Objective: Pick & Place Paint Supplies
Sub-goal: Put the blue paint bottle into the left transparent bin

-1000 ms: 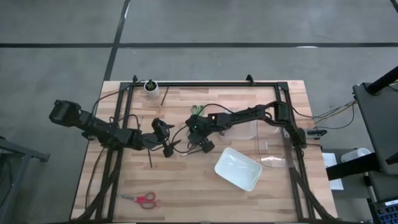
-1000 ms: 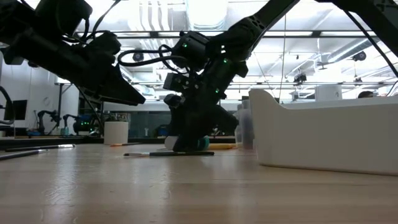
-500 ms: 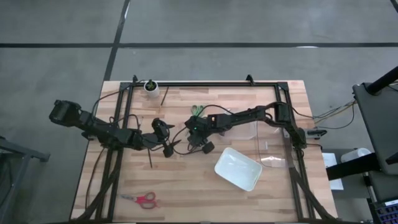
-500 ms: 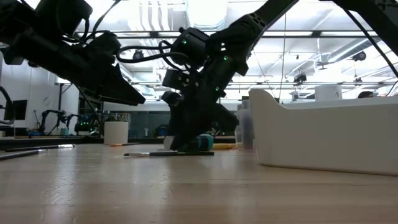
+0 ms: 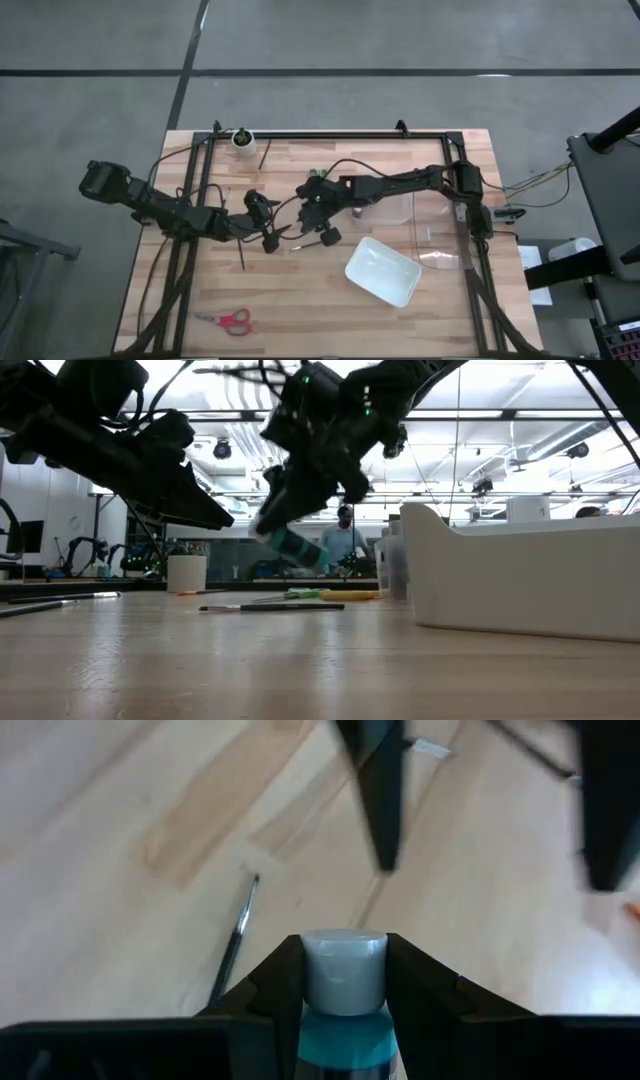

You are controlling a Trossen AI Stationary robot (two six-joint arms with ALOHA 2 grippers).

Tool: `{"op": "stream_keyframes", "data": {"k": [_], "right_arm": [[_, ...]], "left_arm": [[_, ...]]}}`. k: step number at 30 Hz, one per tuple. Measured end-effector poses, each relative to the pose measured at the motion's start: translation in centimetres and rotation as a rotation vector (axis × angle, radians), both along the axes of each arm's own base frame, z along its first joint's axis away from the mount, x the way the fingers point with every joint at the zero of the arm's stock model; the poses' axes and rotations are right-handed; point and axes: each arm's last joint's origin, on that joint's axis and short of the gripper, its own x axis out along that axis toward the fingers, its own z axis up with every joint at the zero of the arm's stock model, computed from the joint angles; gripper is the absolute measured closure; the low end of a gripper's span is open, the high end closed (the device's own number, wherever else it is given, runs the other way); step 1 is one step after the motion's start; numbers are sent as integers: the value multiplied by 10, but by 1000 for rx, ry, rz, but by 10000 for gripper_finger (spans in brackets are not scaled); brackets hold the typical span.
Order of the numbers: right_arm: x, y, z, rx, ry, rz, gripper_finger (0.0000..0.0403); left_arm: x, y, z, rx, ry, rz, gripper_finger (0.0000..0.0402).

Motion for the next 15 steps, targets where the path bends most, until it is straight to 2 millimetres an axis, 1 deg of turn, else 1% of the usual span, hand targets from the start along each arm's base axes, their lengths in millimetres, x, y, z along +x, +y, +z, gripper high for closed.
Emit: {"op": "stream_keyframes", "data": {"k": [2,5,8,10,13,15], "right_arm": [[-2,0,9,23,-18,-23,296],[-3,0,17,68,-28,-64,296],[-8,1,25,99,-40,-50,296],[-12,1,35,104,-66,-37,296],[-22,0,46,104,-101,-36,296],[-31,-1,49,113,-130,-51,296]], "left_arm": [[0,0,0,0,0,0,13],[0,0,0,0,0,0,13],[0,0,0,0,-1,0,13],[0,0,0,0,-1,0,13],[0,0,0,0,-1,0,13],[0,0,0,0,-1,0,13]]}}
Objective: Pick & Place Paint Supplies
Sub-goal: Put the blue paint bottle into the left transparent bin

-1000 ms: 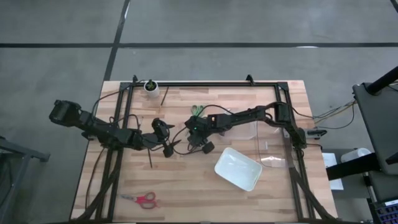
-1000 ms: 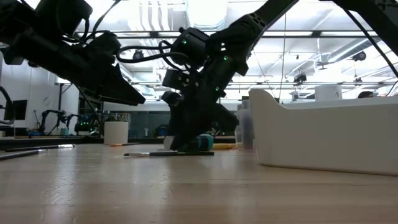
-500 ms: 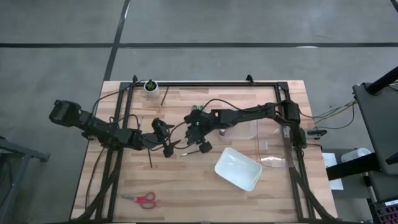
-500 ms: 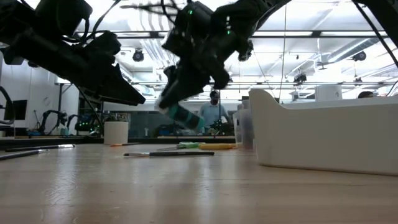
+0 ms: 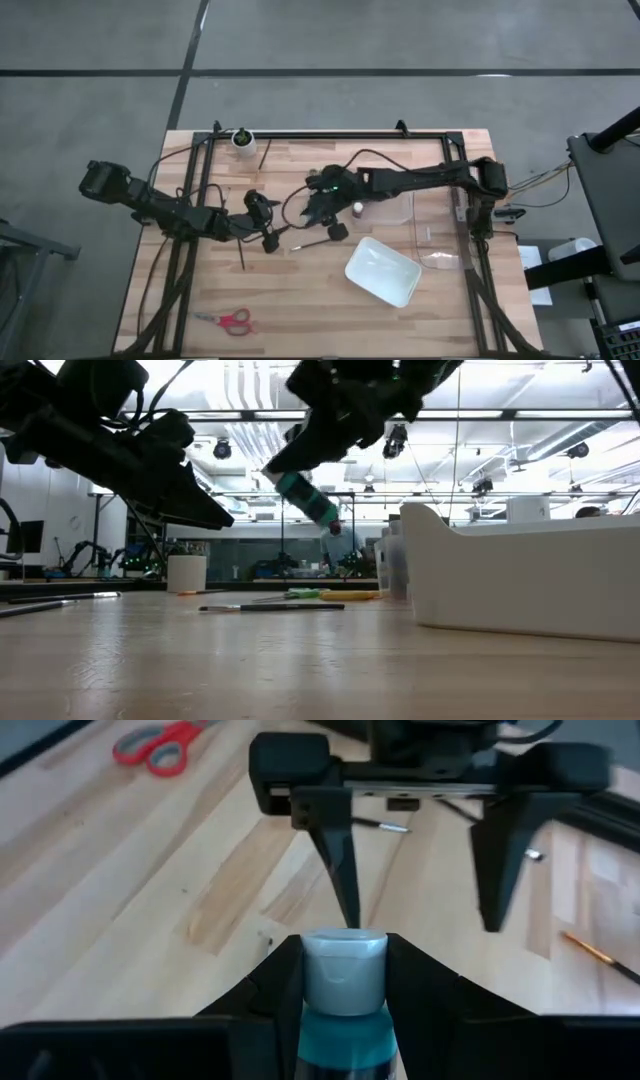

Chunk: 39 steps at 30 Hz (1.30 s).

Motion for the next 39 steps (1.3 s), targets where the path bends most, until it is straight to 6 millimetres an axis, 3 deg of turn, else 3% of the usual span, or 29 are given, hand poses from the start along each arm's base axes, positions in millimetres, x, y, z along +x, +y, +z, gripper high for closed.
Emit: {"op": "stream_keyframes", "data": {"k": [7,12,20,27,39], "right_arm": [[-50,-4,10,50,-250,-89,296],[-96,-3,16,48,-492,-280,296],[-151,-2,-7,103,-668,-472,296],[-183,-1,-32,153,-706,-564,296],[-223,4,-66,153,-759,-565,296]], "left_arm": [[0,0,0,0,0,0,13],[0,1,1,-33,-24,31,13],[0,2,1,-87,-72,125,13],[0,2,1,-87,-72,125,13],[-1,2,0,-84,-70,123,13]]}}
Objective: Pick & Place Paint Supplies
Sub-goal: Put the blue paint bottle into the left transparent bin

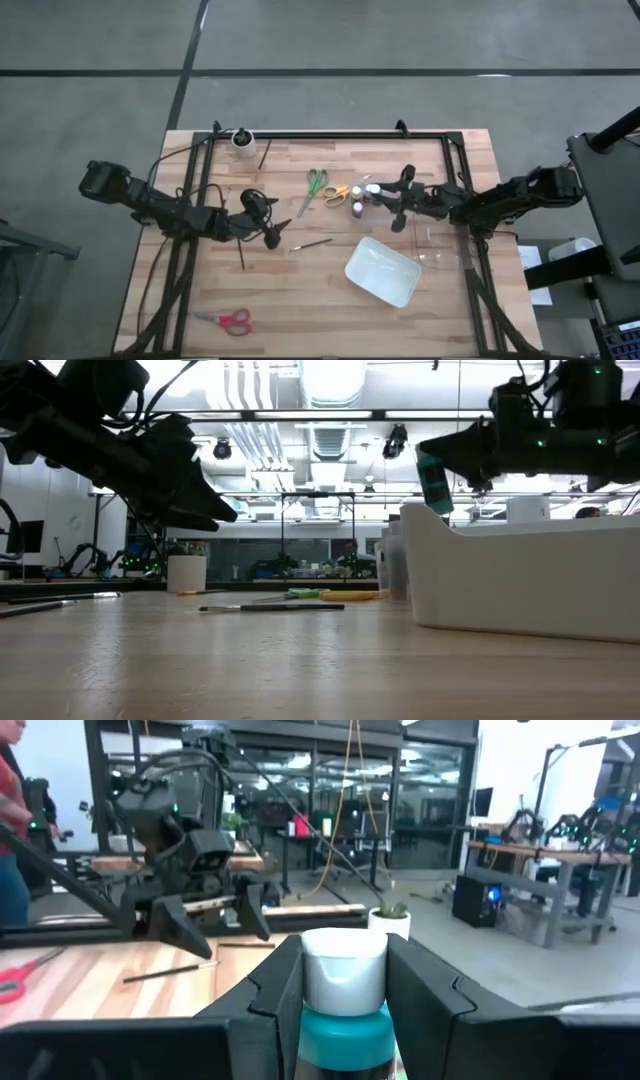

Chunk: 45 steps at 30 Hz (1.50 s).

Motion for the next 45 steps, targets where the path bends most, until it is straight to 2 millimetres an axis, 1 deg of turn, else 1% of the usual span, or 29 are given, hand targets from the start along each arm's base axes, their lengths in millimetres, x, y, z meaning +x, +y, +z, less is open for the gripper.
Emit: {"op": "stream_keyframes", "data": {"k": [11,15,19,23,26,28,32,37,41,45], "right_arm": [[-11,1,-14,7,56,-16,297],[-16,1,-20,66,71,-13,297],[-17,1,-23,88,86,-18,297],[-12,1,-17,88,61,-16,297],[-4,0,-10,62,46,-14,297],[1,-1,-10,57,56,-14,297],[10,-1,-18,54,83,-11,297],[11,1,-28,22,29,-2,297],[13,0,-40,40,89,-32,297],[14,0,-44,21,116,-38,297]], "left_arm": [[0,0,0,0,0,0,13],[0,0,0,0,0,0,13],[0,0,0,0,0,0,13],[0,0,0,0,0,1,13],[0,0,0,0,0,1,13],[0,0,0,0,0,1,13],[0,0,0,0,1,1,13],[0,0,0,0,1,1,13],[0,0,0,0,1,1,13],[0,0,0,-1,0,1,13]]}}
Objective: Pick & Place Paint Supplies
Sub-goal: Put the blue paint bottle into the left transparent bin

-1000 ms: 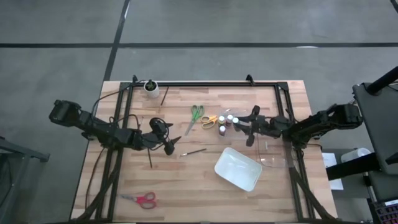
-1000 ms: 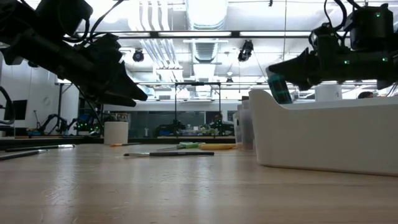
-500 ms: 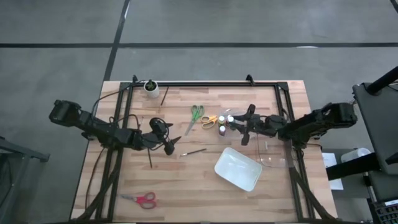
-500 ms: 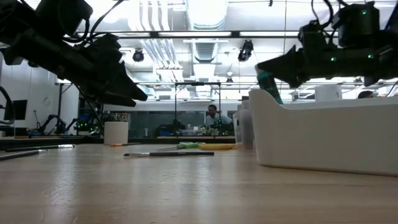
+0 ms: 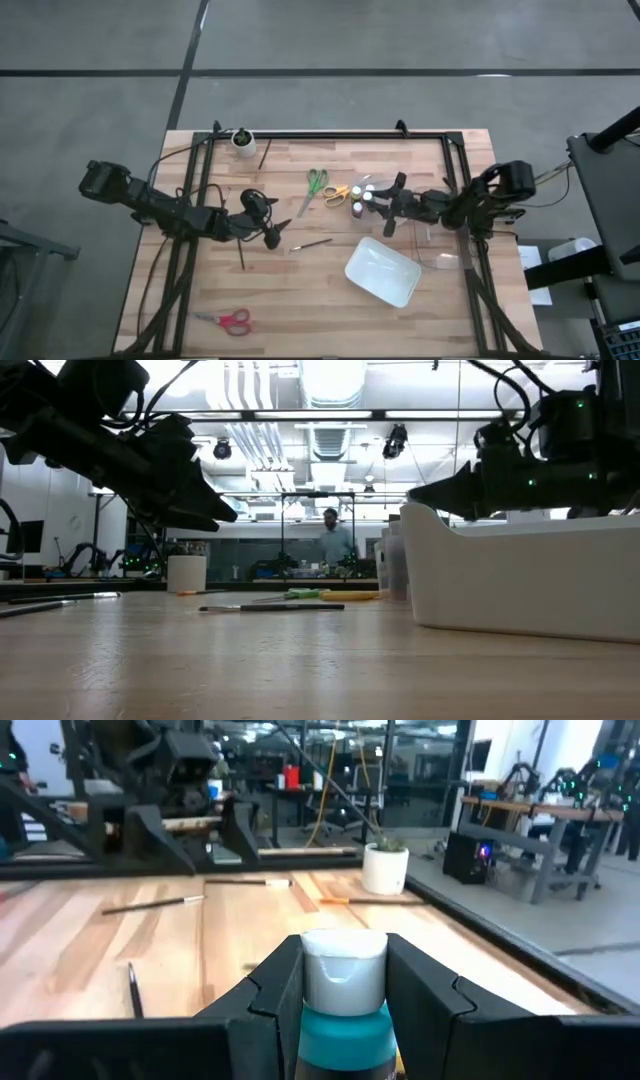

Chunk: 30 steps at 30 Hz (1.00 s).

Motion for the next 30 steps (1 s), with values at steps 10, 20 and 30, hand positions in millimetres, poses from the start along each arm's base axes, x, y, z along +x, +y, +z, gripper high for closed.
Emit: {"op": "stream_keyframes", "data": {"k": [10,20,30], "right_arm": [[-4,0,0,-17,4,1,298],[2,0,-10,7,54,5,288],[10,-1,-18,28,82,5,275]], "left_arm": [[0,0,0,0,0,0,13],[0,0,0,0,0,0,13],[0,0,0,0,1,0,13]]}}
